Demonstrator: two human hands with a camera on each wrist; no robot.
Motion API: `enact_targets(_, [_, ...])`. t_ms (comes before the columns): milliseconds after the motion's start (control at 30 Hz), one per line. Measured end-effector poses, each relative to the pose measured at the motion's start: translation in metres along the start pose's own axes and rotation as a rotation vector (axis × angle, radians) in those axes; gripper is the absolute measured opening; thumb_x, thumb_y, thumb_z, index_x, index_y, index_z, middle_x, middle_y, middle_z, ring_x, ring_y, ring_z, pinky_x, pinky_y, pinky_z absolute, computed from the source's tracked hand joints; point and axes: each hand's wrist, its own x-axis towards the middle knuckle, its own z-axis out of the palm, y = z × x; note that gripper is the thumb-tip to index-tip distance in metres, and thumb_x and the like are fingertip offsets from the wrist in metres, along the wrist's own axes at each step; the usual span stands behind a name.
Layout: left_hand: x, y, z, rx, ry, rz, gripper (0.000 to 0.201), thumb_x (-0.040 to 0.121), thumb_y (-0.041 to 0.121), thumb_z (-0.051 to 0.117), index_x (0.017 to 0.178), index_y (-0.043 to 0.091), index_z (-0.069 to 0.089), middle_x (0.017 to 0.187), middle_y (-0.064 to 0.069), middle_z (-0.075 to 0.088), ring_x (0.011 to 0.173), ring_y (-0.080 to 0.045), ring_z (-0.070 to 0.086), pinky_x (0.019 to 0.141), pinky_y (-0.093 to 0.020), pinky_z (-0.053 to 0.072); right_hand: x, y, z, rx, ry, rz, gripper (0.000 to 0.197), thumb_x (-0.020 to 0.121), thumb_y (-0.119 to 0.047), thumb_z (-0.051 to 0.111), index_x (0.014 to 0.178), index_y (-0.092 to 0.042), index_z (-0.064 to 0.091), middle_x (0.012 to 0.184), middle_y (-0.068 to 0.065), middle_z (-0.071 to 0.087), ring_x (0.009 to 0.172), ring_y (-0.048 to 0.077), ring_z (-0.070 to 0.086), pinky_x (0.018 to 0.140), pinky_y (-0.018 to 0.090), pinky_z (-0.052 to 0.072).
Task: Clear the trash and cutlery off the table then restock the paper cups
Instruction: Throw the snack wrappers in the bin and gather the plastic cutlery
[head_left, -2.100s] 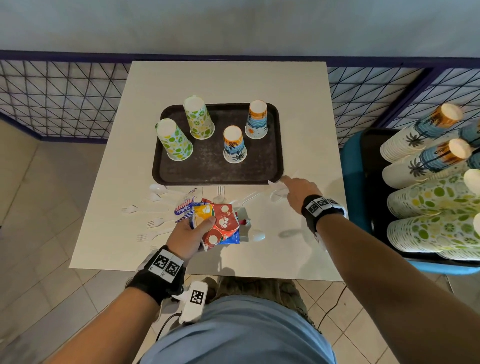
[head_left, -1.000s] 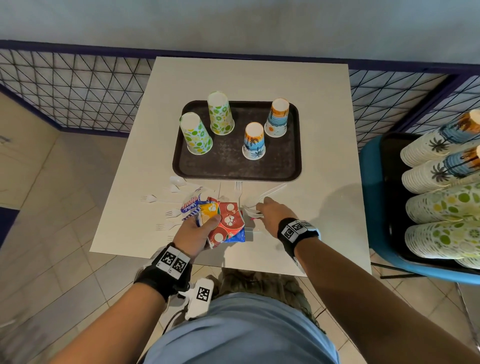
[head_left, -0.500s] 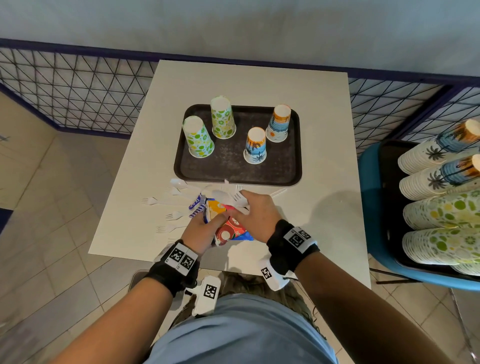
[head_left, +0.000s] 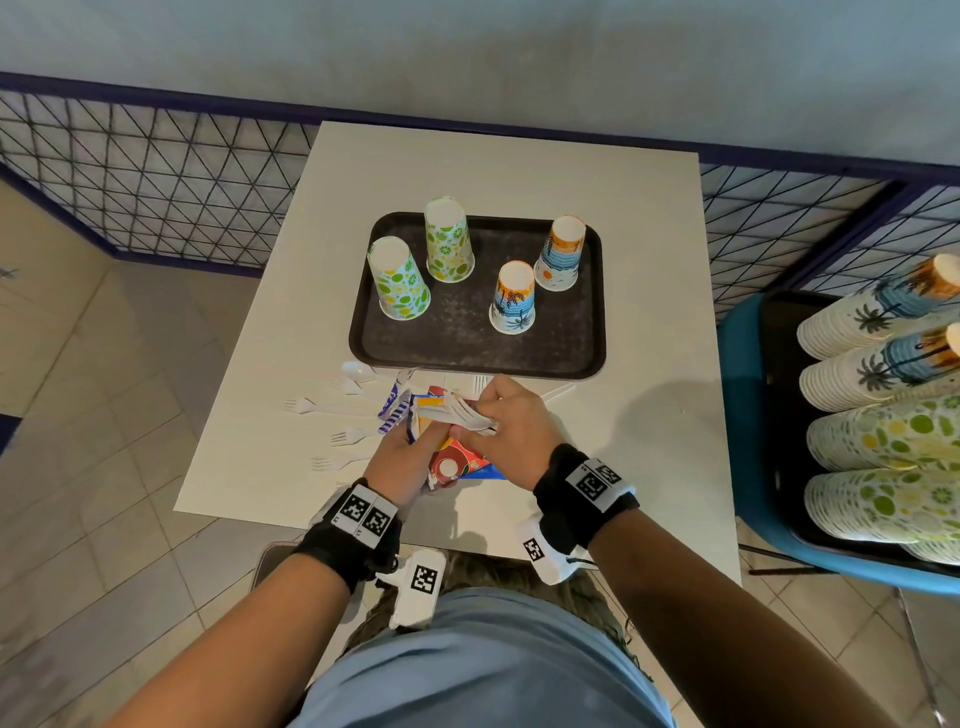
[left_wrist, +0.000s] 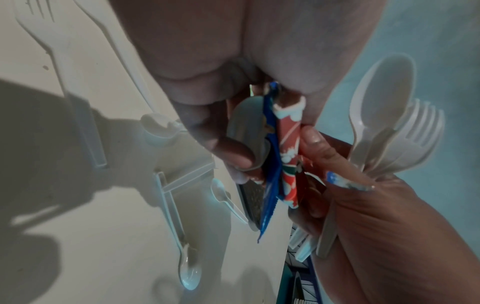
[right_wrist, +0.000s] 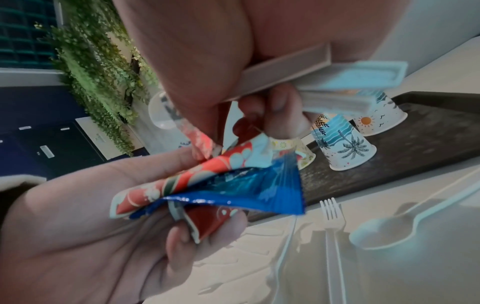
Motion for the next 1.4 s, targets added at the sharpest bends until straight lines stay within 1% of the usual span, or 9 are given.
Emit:
enact_targets(200, [0.012, -0.001, -0.008, 0.177, 0.052, 0.051, 0.019, 0.096, 0.05, 0.067, 0.105, 0.035, 0.075, 0.105, -0.003, 0.082, 0.098, -0.026, 0.079, 0.097, -0.057, 0.059, -0.002, 0.005, -0.001, 0.038, 0.111, -0.048, 0.024, 0.096, -0.029, 0.069, 0.099, -0.006, 0.074, 0.095, -0.003, 0.051, 0.075, 0.014, 0.052, 0.062, 0.007, 0.038])
enact_targets(400, [0.014, -0.002, -0.009, 0.343, 0.072, 0.121, 0.033, 0.102, 0.048, 0.058, 0.119, 0.023, 0.073, 0.108, -0.001, 0.081, 0.099, -0.019, 0.078, 0.098, -0.047, 0.06, -0.002, 0.003, -0.016, 0.036, 0.142, 0.113, 0.013, 0.097, -0.041, 0.06, 0.093, -0.028, 0.059, 0.082, -0.006, 0.069, 0.071, 0.012, 0.062, 0.063, 0.033, 0.051])
enact_targets(500, [0.013, -0.001, -0.006, 0.384, 0.063, 0.155, 0.035, 0.104, 0.047, 0.055, 0.12, 0.022, 0.073, 0.108, -0.003, 0.081, 0.1, -0.02, 0.076, 0.097, -0.044, 0.059, -0.003, -0.01, -0.019, -0.031, 0.011, 0.168, 0.036, 0.087, -0.058, 0.06, 0.099, -0.028, 0.045, 0.083, -0.001, 0.069, 0.073, 0.018, 0.066, 0.065, 0.037, 0.056])
enact_targets(667, [0.011, 0.003, 0.002, 0.397, 0.031, 0.19, 0.041, 0.104, 0.049, 0.053, 0.115, 0.016, 0.074, 0.104, -0.006, 0.08, 0.09, -0.017, 0.074, 0.08, -0.03, 0.055, -0.007, -0.022, -0.015, 0.101, -0.088, 0.24, 0.014, 0.101, -0.028, 0.039, 0.108, -0.016, 0.037, 0.083, 0.007, 0.062, 0.075, 0.028, 0.06, 0.072, 0.05, 0.052])
enact_targets(833, [0.011, 0.005, 0.003, 0.31, 0.024, 0.195, 0.04, 0.092, 0.068, 0.056, 0.106, 0.037, 0.076, 0.097, 0.001, 0.082, 0.093, -0.023, 0.078, 0.092, -0.052, 0.06, -0.012, -0.021, -0.001, -0.167, -0.14, 0.051, 0.047, 0.102, -0.007, 0.044, 0.148, -0.01, 0.033, 0.129, 0.011, 0.041, 0.091, 0.023, 0.055, 0.074, 0.025, 0.041])
enact_targets(933, [0.013, 0.004, 0.004, 0.217, -0.007, 0.152, 0.03, 0.082, 0.063, 0.055, 0.106, 0.055, 0.072, 0.105, 0.003, 0.082, 0.103, -0.026, 0.077, 0.097, -0.06, 0.058, -0.015, -0.018, 0.009, -0.258, -0.107, 0.052, 0.065, 0.099, -0.008, 0.049, 0.157, -0.008, 0.021, 0.131, 0.011, 0.031, 0.091, 0.026, 0.057, 0.083, 0.029, 0.049])
enact_targets(1067, [0.014, -0.001, 0.006, 0.134, -0.027, 0.124, 0.035, 0.086, 0.058, 0.059, 0.119, 0.051, 0.069, 0.116, 0.004, 0.08, 0.11, -0.025, 0.075, 0.099, -0.059, 0.057, -0.018, -0.017, 0.013, -0.155, -0.041, 0.061, 0.06, 0.105, -0.026, 0.034, 0.157, 0.0, 0.018, 0.128, 0.011, 0.029, 0.107, 0.026, 0.054, 0.099, 0.034, 0.05])
enact_targets(1233, [0.008, 0.004, 0.01, 0.026, 0.011, 0.073, 0.032, 0.092, 0.05, 0.065, 0.122, 0.039, 0.07, 0.122, -0.001, 0.078, 0.115, -0.03, 0.074, 0.098, -0.06, 0.058, -0.018, -0.013, 0.013, -0.075, 0.037, 0.027, 0.052, 0.105, -0.012, 0.04, 0.154, 0.002, 0.03, 0.123, 0.015, 0.035, 0.111, 0.028, 0.053, 0.098, 0.029, 0.049])
enact_targets(1400, [0.003, 0.01, 0.016, -0.044, 0.017, 0.055, 0.014, 0.105, 0.033, 0.06, 0.114, 0.035, 0.069, 0.118, -0.005, 0.079, 0.111, -0.031, 0.075, 0.096, -0.059, 0.06, -0.023, -0.009, 0.011, -0.091, 0.136, 0.062, 0.045, 0.108, -0.019, 0.041, 0.152, -0.012, 0.043, 0.125, 0.009, 0.048, 0.105, 0.019, 0.054, 0.092, 0.009, 0.035])
